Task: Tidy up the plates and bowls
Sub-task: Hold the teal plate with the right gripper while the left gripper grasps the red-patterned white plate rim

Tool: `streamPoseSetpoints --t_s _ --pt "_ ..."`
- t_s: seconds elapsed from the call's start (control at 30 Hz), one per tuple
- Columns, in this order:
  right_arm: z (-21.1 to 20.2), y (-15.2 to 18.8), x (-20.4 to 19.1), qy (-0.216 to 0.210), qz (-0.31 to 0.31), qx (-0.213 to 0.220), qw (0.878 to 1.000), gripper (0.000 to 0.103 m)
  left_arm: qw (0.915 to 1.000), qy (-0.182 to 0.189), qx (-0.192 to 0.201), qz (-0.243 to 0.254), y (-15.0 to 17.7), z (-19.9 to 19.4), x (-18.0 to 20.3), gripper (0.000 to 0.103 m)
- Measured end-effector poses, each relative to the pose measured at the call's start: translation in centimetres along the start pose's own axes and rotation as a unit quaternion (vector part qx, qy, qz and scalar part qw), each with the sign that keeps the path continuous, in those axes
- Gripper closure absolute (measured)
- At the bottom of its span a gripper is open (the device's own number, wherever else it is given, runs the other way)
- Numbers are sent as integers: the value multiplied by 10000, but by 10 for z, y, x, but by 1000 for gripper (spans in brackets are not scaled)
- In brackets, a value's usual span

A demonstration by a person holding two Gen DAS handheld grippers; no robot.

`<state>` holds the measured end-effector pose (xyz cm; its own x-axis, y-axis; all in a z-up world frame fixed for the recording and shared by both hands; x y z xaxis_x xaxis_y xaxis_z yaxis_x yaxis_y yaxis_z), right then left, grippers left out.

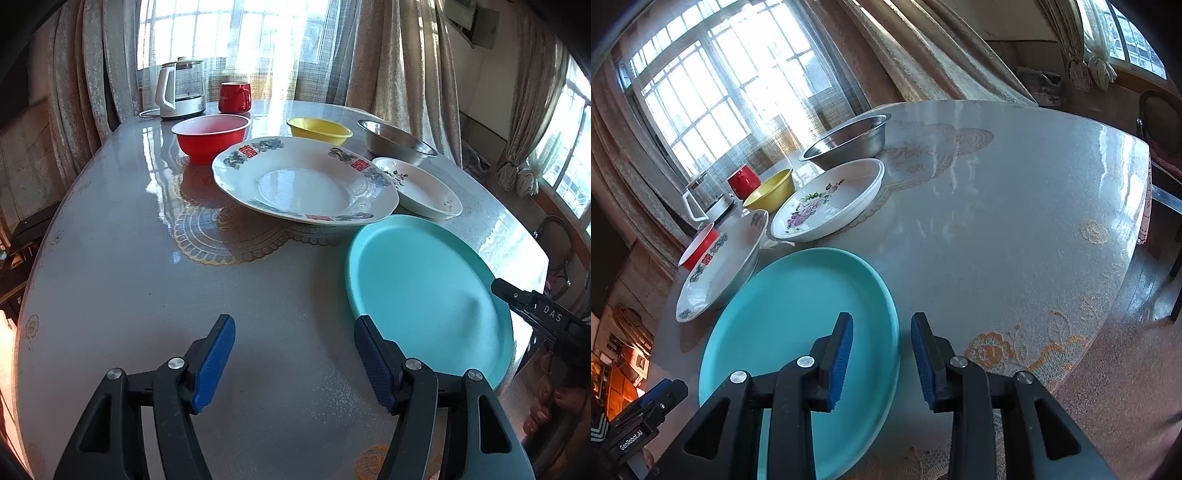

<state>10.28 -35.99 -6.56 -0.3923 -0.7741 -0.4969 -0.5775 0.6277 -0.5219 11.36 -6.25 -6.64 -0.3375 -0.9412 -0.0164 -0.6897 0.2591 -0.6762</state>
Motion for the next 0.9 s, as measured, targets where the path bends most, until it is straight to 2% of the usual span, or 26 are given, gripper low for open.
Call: streamPoseSetpoints --t_s 0.47,0.73,0.9 --pt "-19 7 -7 342 -50 234 9991 66 9989 -462 68 33 3 -15 -22 18" --pt "-18 10 -42 190 -404 204 9988 65 9986 -495 174 -78 -15 -12 -42 14" --pt "-11 13 -68 -77 -571 82 9983 64 9978 -446 279 -415 -36 -3 -65 14"
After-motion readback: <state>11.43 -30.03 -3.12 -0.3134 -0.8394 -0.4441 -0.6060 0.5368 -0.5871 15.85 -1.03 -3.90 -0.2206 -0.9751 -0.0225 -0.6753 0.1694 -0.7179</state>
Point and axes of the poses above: each gripper's, at about its wrist camera, not at the fingertips, and z roughly the way its jaws point, x to its right, y to its underside, the point moved 6 cm from there along z, roughly the way its jaws point, and after that the axes turned 13 degrees about z, right-handed, at the moved point
